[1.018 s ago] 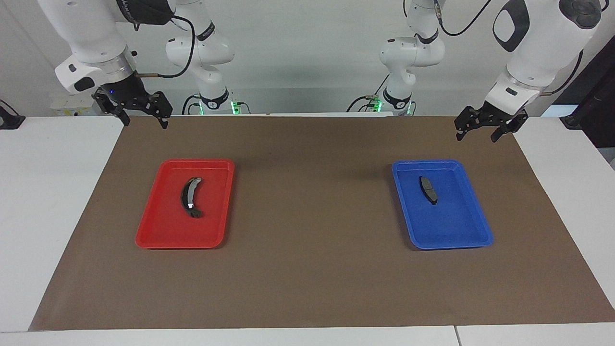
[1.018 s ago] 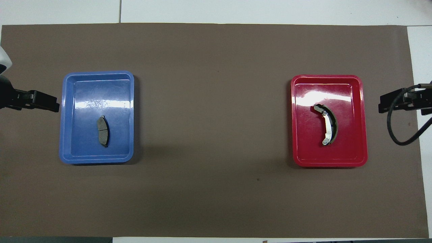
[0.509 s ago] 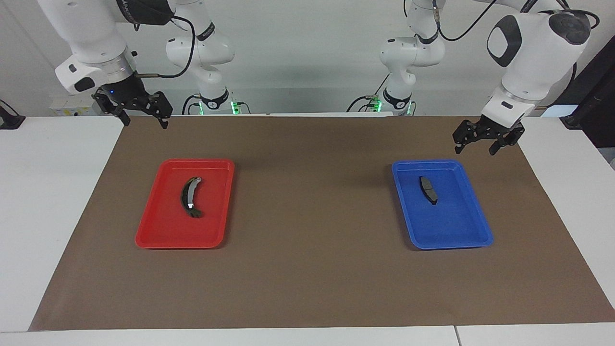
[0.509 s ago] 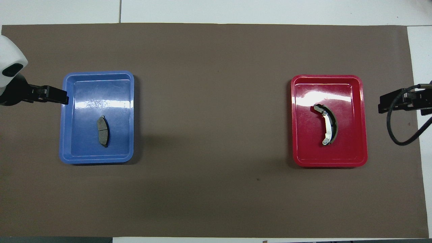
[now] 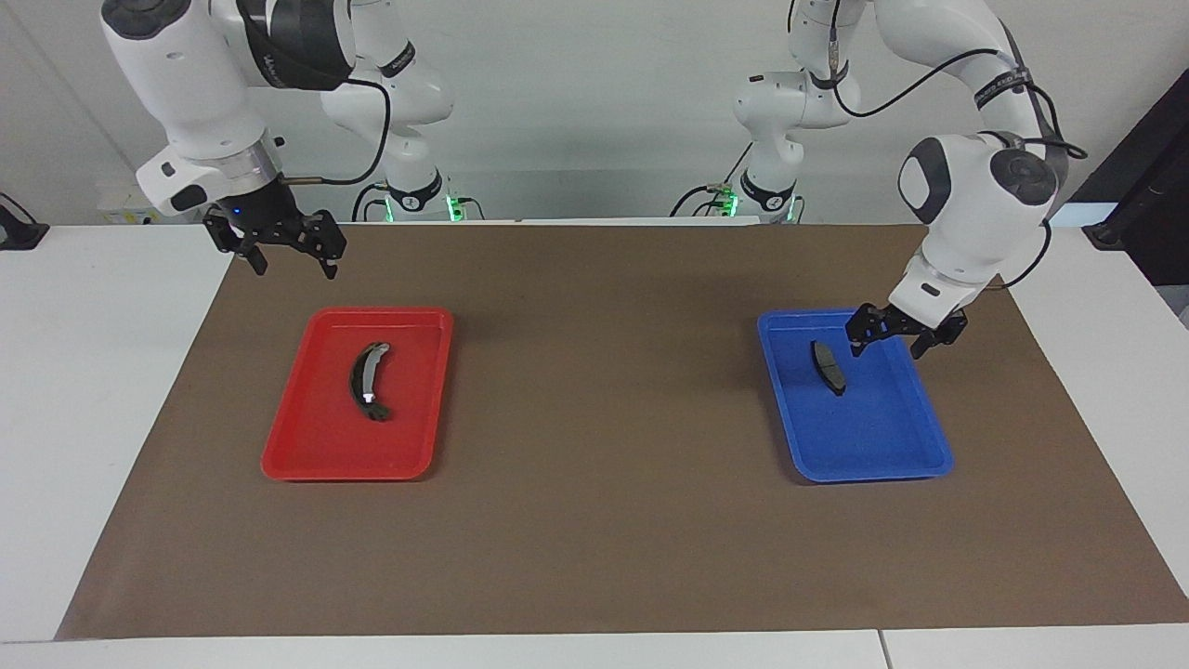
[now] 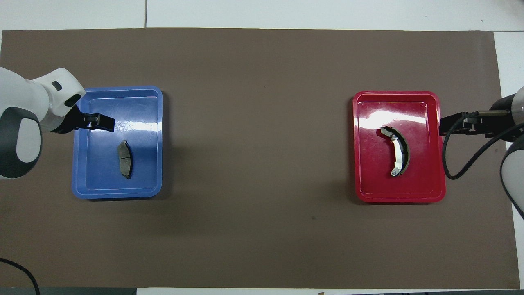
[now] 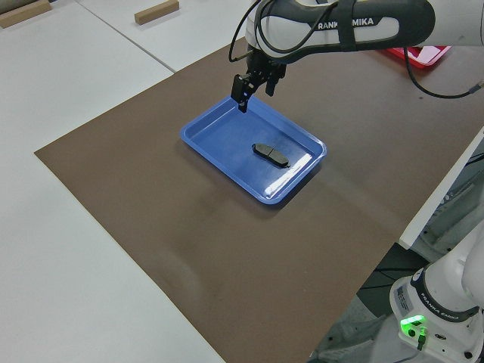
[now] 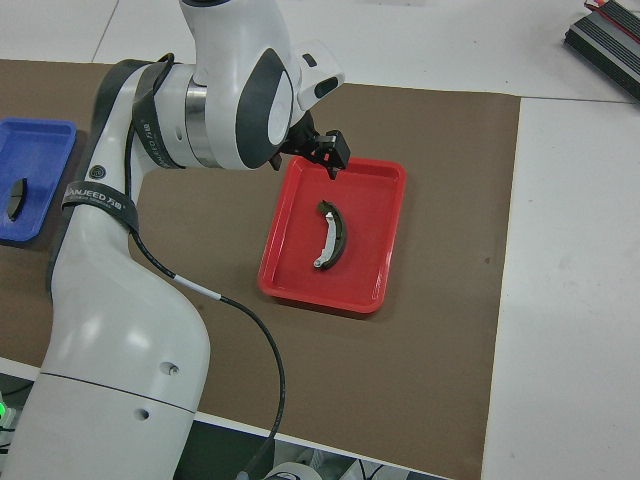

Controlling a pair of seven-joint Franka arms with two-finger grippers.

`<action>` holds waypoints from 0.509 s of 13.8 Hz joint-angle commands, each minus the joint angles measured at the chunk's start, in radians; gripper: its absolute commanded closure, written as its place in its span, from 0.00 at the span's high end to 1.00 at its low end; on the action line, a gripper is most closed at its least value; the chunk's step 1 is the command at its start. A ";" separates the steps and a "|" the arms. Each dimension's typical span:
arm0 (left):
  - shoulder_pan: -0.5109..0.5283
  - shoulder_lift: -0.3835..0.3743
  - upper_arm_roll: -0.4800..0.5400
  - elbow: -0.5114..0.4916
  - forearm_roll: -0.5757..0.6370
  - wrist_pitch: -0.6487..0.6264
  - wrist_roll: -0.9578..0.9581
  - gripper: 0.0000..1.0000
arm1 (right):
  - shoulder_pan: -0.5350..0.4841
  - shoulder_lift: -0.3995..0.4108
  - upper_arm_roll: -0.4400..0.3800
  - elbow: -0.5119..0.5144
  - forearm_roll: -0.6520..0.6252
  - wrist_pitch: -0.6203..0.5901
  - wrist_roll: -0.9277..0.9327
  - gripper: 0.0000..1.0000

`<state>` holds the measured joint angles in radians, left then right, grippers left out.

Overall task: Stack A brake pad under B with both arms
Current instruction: 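Grasp the small pad with the left gripper while the right gripper grasps the curved pad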

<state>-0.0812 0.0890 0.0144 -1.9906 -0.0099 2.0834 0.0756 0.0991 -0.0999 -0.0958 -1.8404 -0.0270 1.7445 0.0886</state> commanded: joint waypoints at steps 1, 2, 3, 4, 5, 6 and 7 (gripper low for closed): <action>0.009 -0.031 -0.005 -0.123 0.001 0.082 -0.008 0.99 | -0.007 -0.023 0.007 -0.095 0.025 0.079 -0.029 1.00; 0.009 -0.031 -0.005 -0.151 0.001 0.092 -0.010 0.99 | -0.007 0.005 0.007 -0.117 0.025 0.122 -0.042 1.00; 0.011 -0.032 -0.005 -0.180 -0.001 0.102 -0.013 0.99 | -0.007 0.032 0.007 -0.129 0.025 0.160 -0.055 0.99; 0.009 -0.032 -0.005 -0.210 -0.001 0.131 -0.032 0.99 | -0.009 0.058 0.007 -0.146 0.027 0.209 -0.072 0.99; 0.009 -0.035 -0.005 -0.249 -0.001 0.185 -0.072 0.99 | -0.009 0.077 0.007 -0.183 0.027 0.283 -0.084 1.00; 0.009 -0.037 -0.005 -0.276 0.001 0.217 -0.098 0.99 | -0.009 0.089 0.007 -0.225 0.027 0.341 -0.086 0.99; 0.009 -0.032 -0.005 -0.293 0.001 0.242 -0.102 0.99 | -0.007 0.089 0.007 -0.285 0.027 0.413 -0.087 0.99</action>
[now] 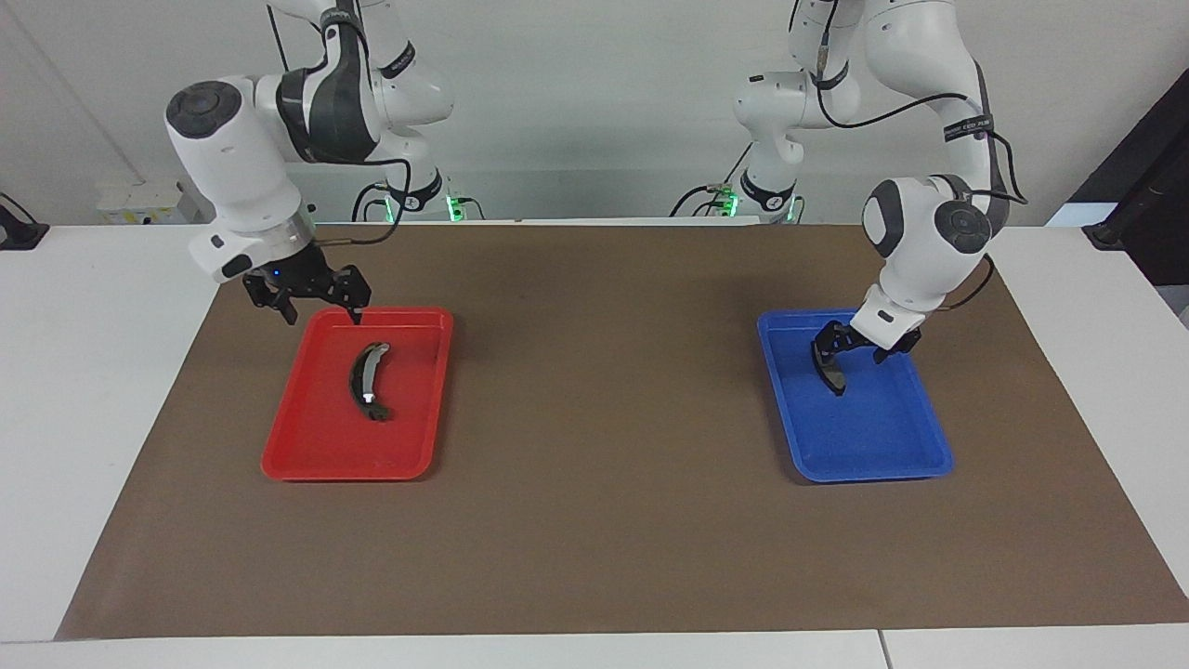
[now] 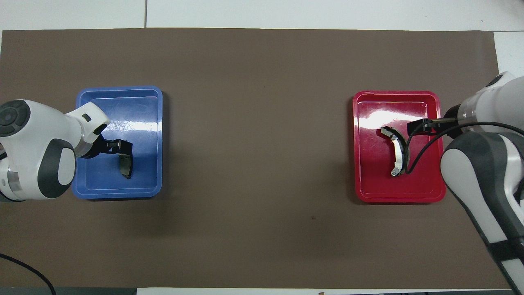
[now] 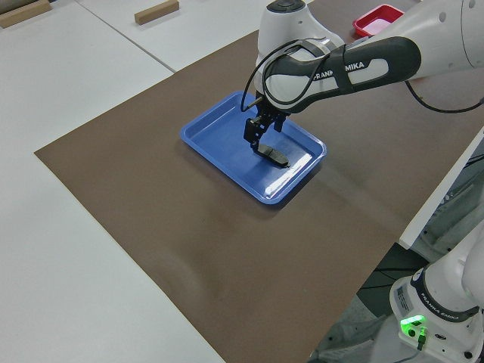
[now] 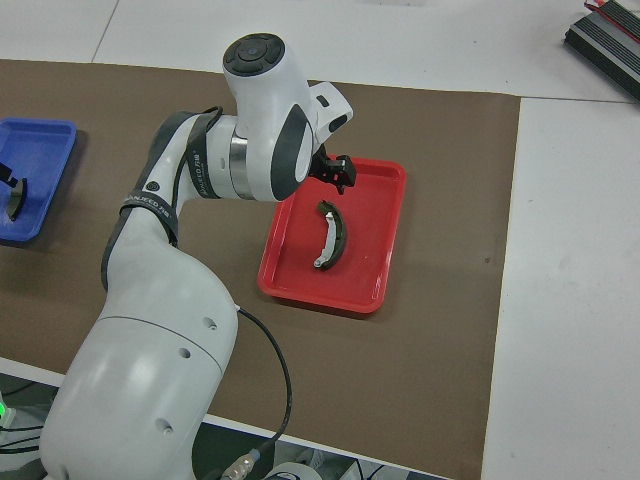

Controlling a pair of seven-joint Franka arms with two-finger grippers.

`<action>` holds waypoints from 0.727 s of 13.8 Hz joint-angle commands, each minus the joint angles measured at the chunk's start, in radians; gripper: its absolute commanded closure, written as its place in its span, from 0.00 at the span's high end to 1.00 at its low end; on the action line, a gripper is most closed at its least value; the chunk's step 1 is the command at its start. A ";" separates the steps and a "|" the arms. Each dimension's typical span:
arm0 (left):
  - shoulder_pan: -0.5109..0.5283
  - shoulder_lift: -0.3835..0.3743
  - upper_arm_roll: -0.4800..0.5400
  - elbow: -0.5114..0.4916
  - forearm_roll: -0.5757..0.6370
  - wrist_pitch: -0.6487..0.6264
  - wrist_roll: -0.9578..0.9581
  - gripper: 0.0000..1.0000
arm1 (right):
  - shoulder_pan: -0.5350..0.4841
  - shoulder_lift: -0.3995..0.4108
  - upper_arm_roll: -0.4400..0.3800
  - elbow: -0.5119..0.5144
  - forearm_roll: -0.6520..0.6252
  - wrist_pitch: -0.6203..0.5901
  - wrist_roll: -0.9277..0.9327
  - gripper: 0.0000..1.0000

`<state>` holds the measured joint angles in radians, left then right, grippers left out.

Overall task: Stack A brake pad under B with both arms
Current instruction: 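Grasp the small pad with the left gripper while the right gripper grasps the curved pad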

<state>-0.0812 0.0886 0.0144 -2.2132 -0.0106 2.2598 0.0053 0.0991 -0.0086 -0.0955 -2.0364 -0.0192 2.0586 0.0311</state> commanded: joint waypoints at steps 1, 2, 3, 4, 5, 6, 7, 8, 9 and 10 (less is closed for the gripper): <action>0.008 -0.027 -0.005 -0.081 0.000 0.079 -0.031 0.99 | -0.009 -0.002 0.007 -0.132 0.019 0.148 -0.034 0.99; 0.009 -0.027 -0.005 -0.098 0.001 0.102 -0.030 0.99 | -0.010 0.004 0.005 -0.165 0.019 0.190 -0.055 0.99; 0.009 -0.027 -0.005 -0.121 0.001 0.122 -0.028 0.99 | -0.012 0.015 0.007 -0.204 0.019 0.257 -0.077 0.99; 0.009 -0.027 -0.005 -0.144 0.001 0.151 -0.030 0.97 | -0.012 0.021 0.007 -0.237 0.019 0.306 -0.079 0.99; 0.006 -0.027 -0.005 -0.160 0.001 0.182 -0.031 0.96 | -0.016 0.036 0.005 -0.251 0.019 0.319 -0.088 0.99; 0.005 -0.026 -0.005 -0.169 0.001 0.194 -0.033 0.90 | -0.019 0.045 0.005 -0.263 0.021 0.322 -0.114 0.99; 0.004 -0.027 -0.005 -0.171 0.001 0.189 -0.036 0.66 | -0.021 0.048 0.005 -0.266 0.019 0.322 -0.125 0.99; 0.006 -0.027 -0.007 -0.171 0.001 0.182 -0.034 0.35 | -0.024 0.059 0.005 -0.268 0.021 0.327 -0.134 0.99; 0.009 -0.027 -0.007 -0.168 0.001 0.169 -0.033 0.16 | -0.029 0.068 0.005 -0.275 0.019 0.366 -0.140 0.99; 0.008 -0.027 -0.005 -0.161 0.001 0.144 -0.031 0.12 | -0.029 0.076 0.005 -0.291 0.019 0.395 -0.141 0.99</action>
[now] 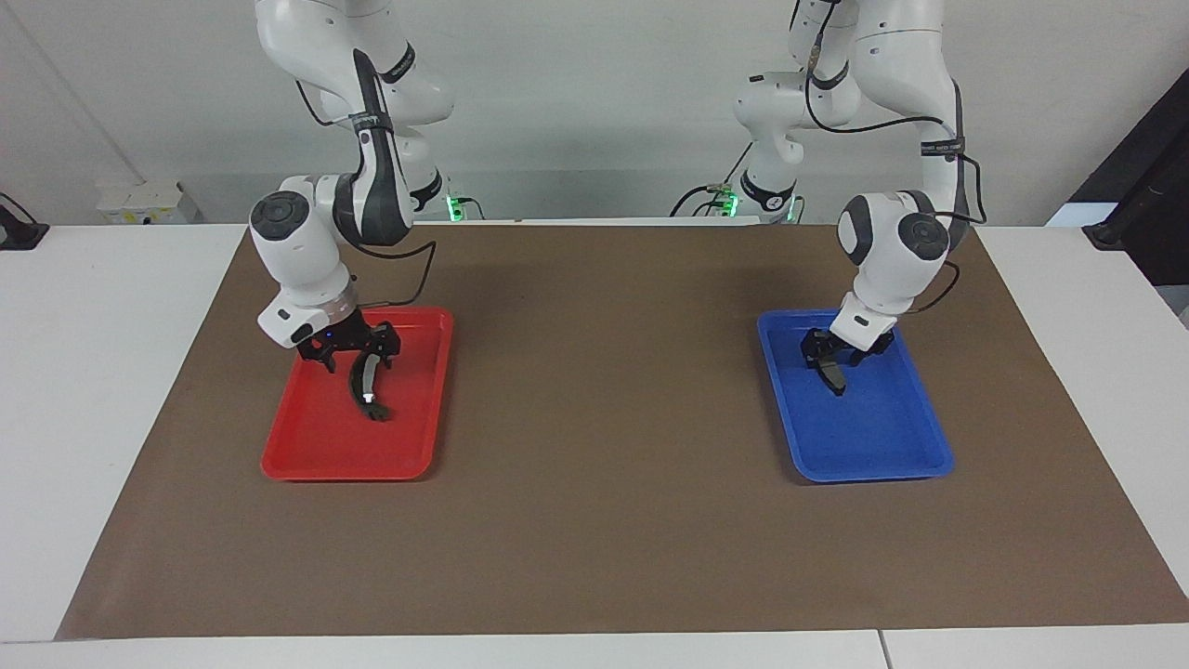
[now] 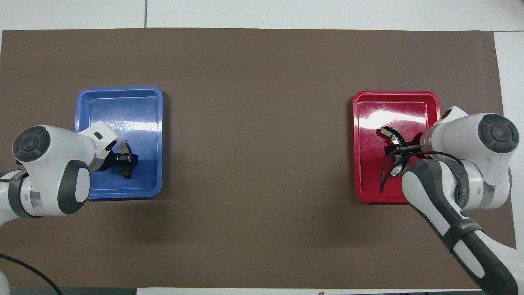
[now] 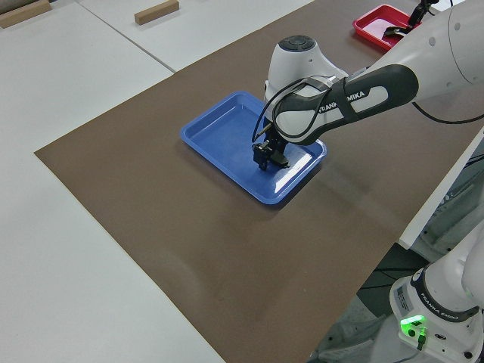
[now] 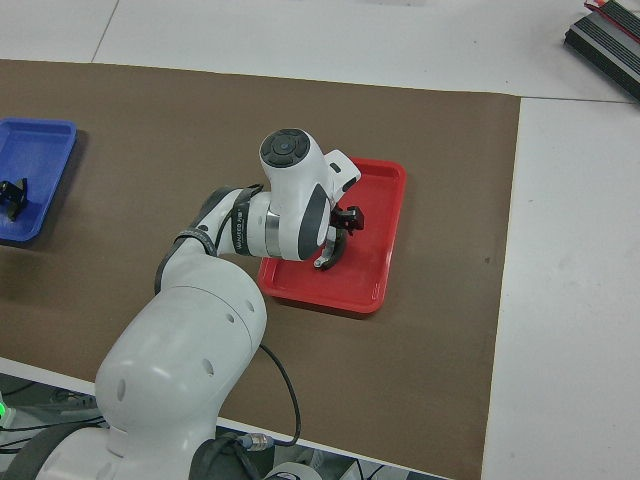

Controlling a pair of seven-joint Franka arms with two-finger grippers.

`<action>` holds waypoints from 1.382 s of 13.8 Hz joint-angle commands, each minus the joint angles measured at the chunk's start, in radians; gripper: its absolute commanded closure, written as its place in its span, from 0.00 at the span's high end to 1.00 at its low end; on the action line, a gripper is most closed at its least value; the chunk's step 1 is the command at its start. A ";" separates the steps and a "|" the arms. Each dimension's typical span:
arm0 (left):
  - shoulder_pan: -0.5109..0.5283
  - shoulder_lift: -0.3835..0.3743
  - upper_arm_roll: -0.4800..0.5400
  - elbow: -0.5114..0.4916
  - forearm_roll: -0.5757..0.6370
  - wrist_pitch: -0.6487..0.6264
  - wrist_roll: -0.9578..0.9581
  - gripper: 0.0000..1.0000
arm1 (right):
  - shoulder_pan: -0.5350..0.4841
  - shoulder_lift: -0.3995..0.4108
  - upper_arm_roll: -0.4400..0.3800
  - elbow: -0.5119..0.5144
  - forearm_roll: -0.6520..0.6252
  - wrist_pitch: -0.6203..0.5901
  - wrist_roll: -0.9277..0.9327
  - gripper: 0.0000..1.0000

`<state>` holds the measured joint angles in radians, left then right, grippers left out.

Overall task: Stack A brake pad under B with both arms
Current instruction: 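Grasp the small pad with the left gripper while the right gripper grasps the curved pad, then lift the small pad with the left gripper and carry it toward the table center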

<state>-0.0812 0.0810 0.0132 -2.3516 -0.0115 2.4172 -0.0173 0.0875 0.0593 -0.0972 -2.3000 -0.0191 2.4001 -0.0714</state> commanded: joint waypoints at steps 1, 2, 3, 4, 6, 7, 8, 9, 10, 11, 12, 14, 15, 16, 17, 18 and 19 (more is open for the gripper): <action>0.005 -0.020 -0.004 -0.018 0.002 -0.021 -0.006 0.08 | -0.018 0.023 0.007 -0.029 0.019 0.056 -0.042 0.99; 0.001 -0.021 -0.004 -0.012 0.002 -0.024 -0.007 0.06 | -0.028 0.031 0.007 -0.029 0.019 0.057 -0.059 0.99; -0.002 -0.024 -0.004 -0.006 0.002 -0.035 -0.009 0.05 | -0.031 0.031 0.008 -0.029 0.019 0.056 -0.065 0.99; -0.003 -0.026 -0.004 0.009 0.002 -0.056 -0.010 0.03 | -0.029 0.033 0.008 -0.030 0.019 0.057 -0.067 0.99; -0.005 -0.030 -0.004 0.056 0.002 -0.122 -0.010 0.03 | -0.034 0.045 0.007 -0.030 0.021 0.059 -0.082 0.99; -0.005 -0.033 -0.004 0.084 0.002 -0.156 -0.012 0.02 | -0.032 0.047 0.008 -0.030 0.019 0.059 -0.085 0.99; -0.005 -0.035 -0.009 0.121 0.002 -0.199 -0.013 0.01 | -0.031 0.043 0.008 -0.045 0.021 0.059 -0.085 0.98; -0.008 -0.036 -0.015 0.179 0.002 -0.269 -0.015 0.01 | -0.031 0.042 0.008 -0.056 0.019 0.068 -0.087 0.98; -0.031 -0.036 -0.015 0.245 0.002 -0.367 -0.029 0.01 | -0.031 0.042 0.008 -0.056 0.019 0.071 -0.087 0.96; -0.054 -0.036 -0.015 0.294 0.002 -0.427 -0.056 0.01 | -0.031 0.042 0.008 -0.058 0.019 0.071 -0.088 0.93; -0.078 -0.035 -0.015 0.328 0.002 -0.444 -0.111 0.01 | -0.031 0.037 0.008 -0.059 0.019 0.070 -0.094 0.90; -0.136 -0.026 -0.015 0.348 0.002 -0.431 -0.186 0.01 | -0.031 0.037 0.008 -0.061 0.019 0.070 -0.137 0.72; -0.161 -0.023 -0.016 0.350 -0.001 -0.412 -0.197 0.01 | -0.031 0.040 0.008 -0.061 0.021 0.070 -0.149 0.57; -0.196 -0.014 -0.015 0.353 -0.017 -0.394 -0.226 0.01 | -0.031 0.040 0.007 -0.061 0.021 0.068 -0.149 0.39; -0.236 0.018 -0.015 0.363 -0.036 -0.365 -0.278 0.01 | -0.031 0.040 0.008 -0.058 0.019 0.068 -0.149 0.21; -0.280 0.058 -0.015 0.389 -0.038 -0.337 -0.341 0.01 | -0.026 0.042 0.007 -0.055 0.019 0.067 -0.142 0.03; -0.319 0.083 -0.015 0.400 -0.039 -0.316 -0.386 0.01 | -0.025 0.043 0.008 -0.049 0.019 0.063 -0.134 0.00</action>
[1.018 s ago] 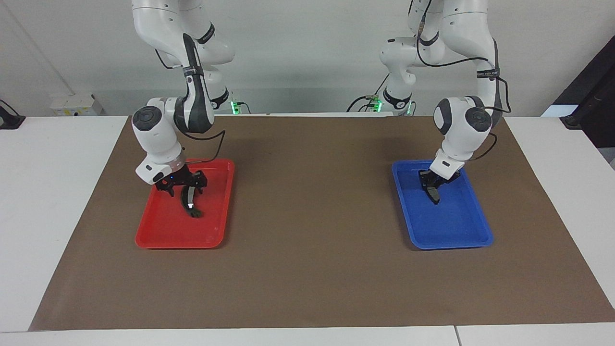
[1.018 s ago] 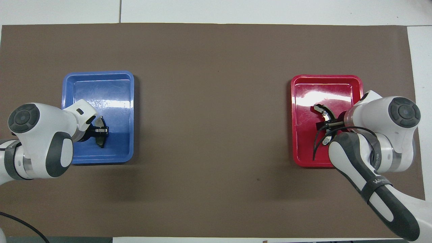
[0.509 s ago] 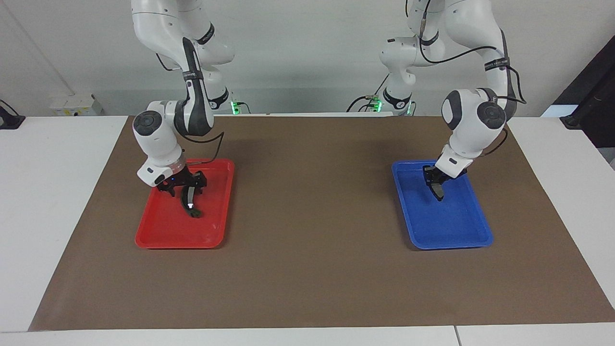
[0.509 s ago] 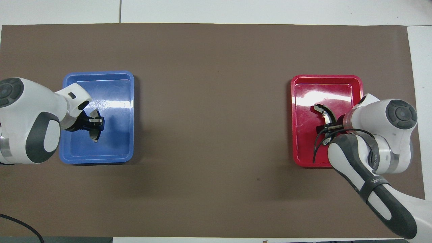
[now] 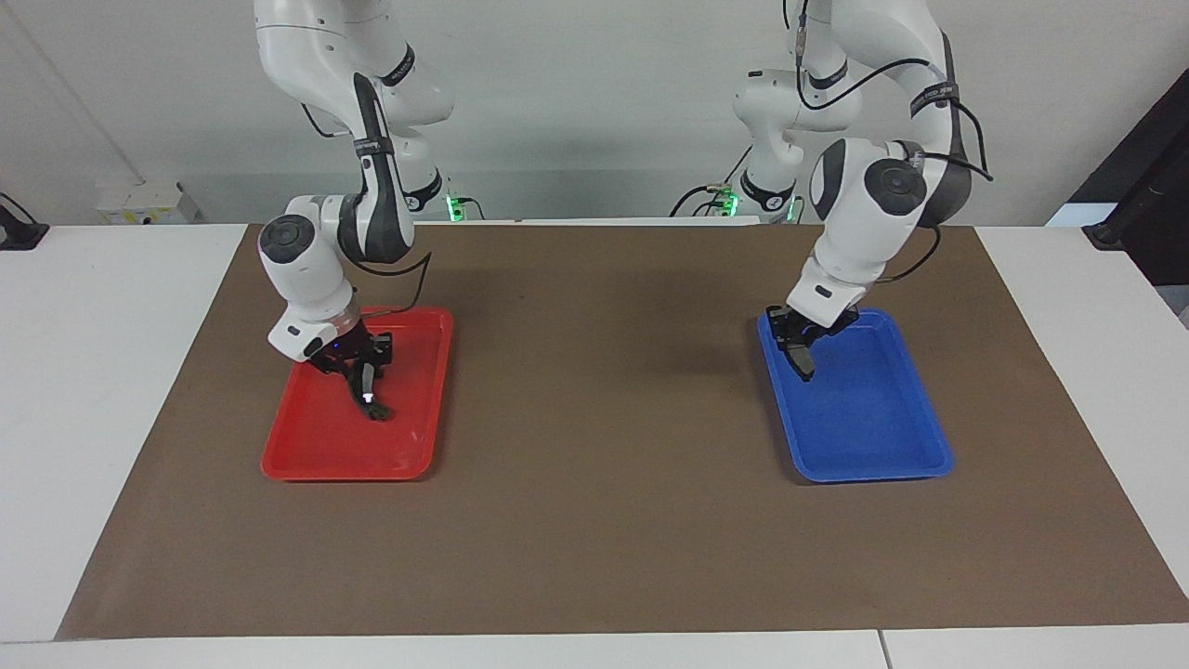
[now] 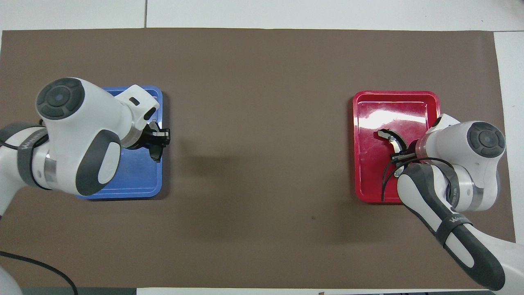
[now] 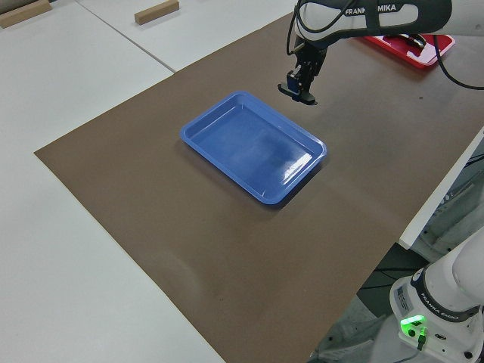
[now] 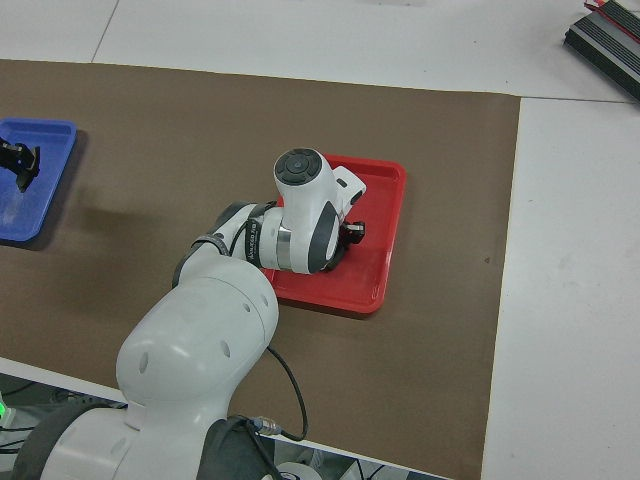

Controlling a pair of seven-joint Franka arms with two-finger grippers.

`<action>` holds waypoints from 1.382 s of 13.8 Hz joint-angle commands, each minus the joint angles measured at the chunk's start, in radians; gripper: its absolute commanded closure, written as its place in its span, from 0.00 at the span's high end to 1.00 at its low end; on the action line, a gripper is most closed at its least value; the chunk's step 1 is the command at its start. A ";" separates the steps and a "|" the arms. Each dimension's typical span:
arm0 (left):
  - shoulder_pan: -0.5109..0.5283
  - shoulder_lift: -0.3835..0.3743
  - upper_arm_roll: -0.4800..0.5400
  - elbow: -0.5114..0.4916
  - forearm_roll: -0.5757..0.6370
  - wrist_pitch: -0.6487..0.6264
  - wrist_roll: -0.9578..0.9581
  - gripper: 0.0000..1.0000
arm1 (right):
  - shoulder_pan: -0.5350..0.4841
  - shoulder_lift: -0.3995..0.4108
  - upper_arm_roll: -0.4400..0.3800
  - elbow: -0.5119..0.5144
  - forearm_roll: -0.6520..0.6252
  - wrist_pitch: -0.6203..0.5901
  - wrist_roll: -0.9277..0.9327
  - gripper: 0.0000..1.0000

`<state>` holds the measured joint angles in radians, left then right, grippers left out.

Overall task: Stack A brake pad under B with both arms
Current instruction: 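Lift the small pad with the left gripper and carry it toward the table center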

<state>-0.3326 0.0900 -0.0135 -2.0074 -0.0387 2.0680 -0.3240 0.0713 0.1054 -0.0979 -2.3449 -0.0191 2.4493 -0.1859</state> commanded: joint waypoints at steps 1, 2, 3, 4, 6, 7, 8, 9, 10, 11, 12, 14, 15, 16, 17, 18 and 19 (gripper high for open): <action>-0.095 0.092 0.012 0.056 -0.013 0.085 -0.107 0.01 | -0.008 0.000 0.007 0.009 0.019 0.008 -0.017 0.00; -0.120 0.114 0.012 0.056 -0.013 0.128 -0.136 0.01 | -0.011 0.002 0.007 0.025 0.019 -0.009 -0.014 0.00; -0.143 0.137 0.012 0.067 -0.013 0.148 -0.167 0.01 | -0.013 0.002 0.009 0.041 0.021 -0.028 0.026 0.00; -0.169 0.189 0.012 0.103 -0.013 0.165 -0.200 0.01 | -0.011 0.000 0.007 0.062 0.021 -0.047 0.104 0.00; -0.207 0.232 0.012 0.130 -0.013 0.205 -0.240 0.01 | -0.005 -0.012 0.009 0.082 0.021 -0.088 0.215 0.00; -0.215 0.250 0.010 0.128 -0.013 0.242 -0.240 0.01 | -0.004 -0.018 0.009 0.087 0.021 -0.111 0.230 0.00; -0.226 0.267 0.010 0.133 -0.018 0.280 -0.240 0.01 | -0.004 -0.036 0.009 0.088 0.021 -0.133 0.236 0.00; -0.227 0.295 0.010 0.162 -0.058 0.288 -0.244 0.01 | -0.004 -0.045 0.009 0.088 0.021 -0.153 0.238 0.00; -0.236 0.325 0.010 0.203 -0.102 0.282 -0.244 0.01 | 0.001 -0.050 0.009 0.090 0.021 -0.162 0.238 0.00; -0.261 0.355 0.012 0.214 -0.112 0.297 -0.245 0.01 | 0.001 -0.052 0.009 0.091 0.019 -0.164 0.238 0.00; -0.278 0.358 0.012 0.205 -0.112 0.299 -0.244 0.03 | 0.001 -0.052 0.009 0.093 0.019 -0.165 0.238 0.00; -0.282 0.359 0.012 0.199 -0.112 0.299 -0.242 0.23 | 0.001 -0.055 0.010 0.093 0.019 -0.167 0.238 0.00; -0.284 0.359 0.010 0.199 -0.112 0.300 -0.242 0.32 | 0.001 -0.055 0.010 0.093 0.019 -0.167 0.238 0.00; -0.284 0.359 0.012 0.199 -0.112 0.302 -0.245 0.47 | 0.001 -0.055 0.010 0.093 0.019 -0.167 0.240 0.00; -0.281 0.359 0.012 0.199 -0.112 0.300 -0.245 0.70 | 0.001 -0.055 0.010 0.095 0.019 -0.165 0.240 0.00; -0.278 0.355 0.012 0.199 -0.113 0.300 -0.244 0.86 | 0.001 -0.055 0.010 0.095 0.019 -0.165 0.244 0.00; -0.270 0.344 0.012 0.199 -0.113 0.293 -0.244 0.98 | 0.001 -0.056 0.010 0.096 0.019 -0.168 0.244 0.00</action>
<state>-0.6053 0.4454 -0.0109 -1.8173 -0.1378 2.3632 -0.5634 0.0753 0.0711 -0.0952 -2.2527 -0.0154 2.2996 0.0429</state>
